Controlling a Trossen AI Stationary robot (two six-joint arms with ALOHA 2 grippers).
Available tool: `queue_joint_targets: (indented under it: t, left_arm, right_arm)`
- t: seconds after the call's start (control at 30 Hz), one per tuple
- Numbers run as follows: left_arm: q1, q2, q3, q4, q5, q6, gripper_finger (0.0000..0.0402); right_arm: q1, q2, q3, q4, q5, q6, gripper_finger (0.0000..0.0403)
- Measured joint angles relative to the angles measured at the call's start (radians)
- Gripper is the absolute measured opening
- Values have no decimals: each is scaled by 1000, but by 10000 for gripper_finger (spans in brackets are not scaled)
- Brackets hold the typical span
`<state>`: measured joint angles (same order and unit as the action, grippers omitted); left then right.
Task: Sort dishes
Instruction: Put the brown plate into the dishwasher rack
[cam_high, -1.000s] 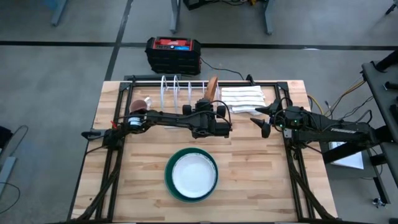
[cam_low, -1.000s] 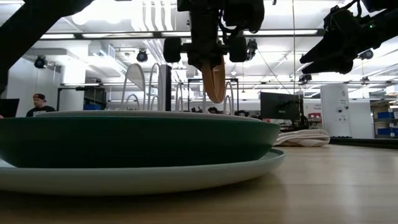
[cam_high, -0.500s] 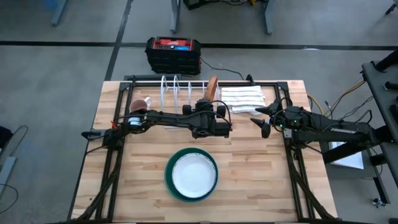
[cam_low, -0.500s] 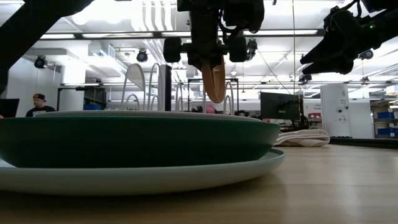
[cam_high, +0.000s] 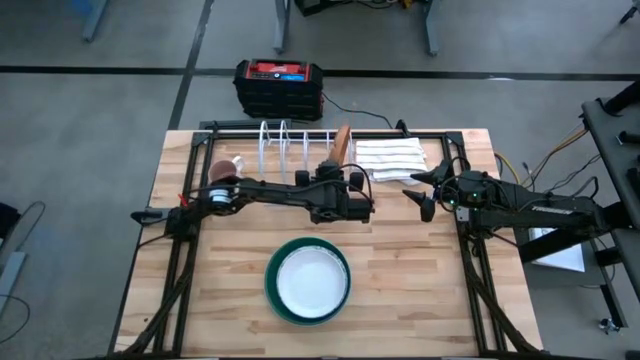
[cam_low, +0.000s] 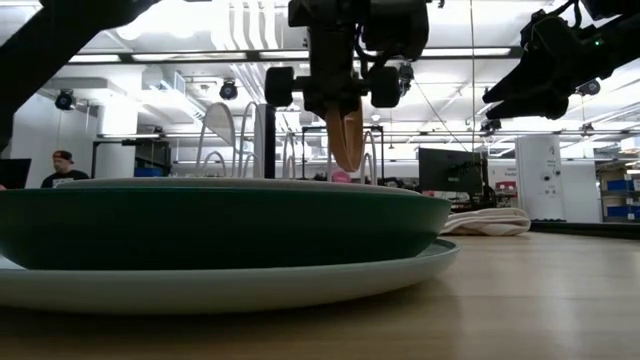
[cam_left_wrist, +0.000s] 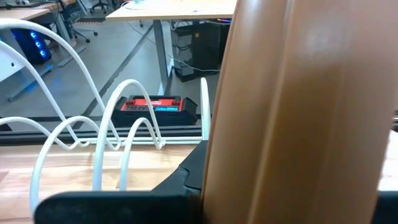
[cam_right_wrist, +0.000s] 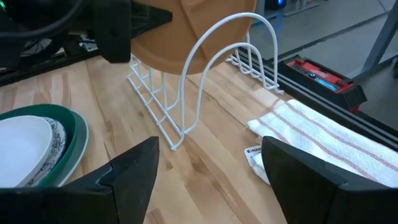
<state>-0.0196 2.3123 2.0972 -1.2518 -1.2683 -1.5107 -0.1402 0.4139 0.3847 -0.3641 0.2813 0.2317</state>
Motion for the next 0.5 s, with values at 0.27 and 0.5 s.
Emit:
queue_joint_targets:
  t: [0.27,0.5]
  left_arm:
    - [0,0,-1,0,6,-1,33]
    - [0,0,-1,0,22,0,33]
  right_arm:
    - [0,0,-2,-2,0,0,281]
    - [0,0,-2,-2,0,0,274]
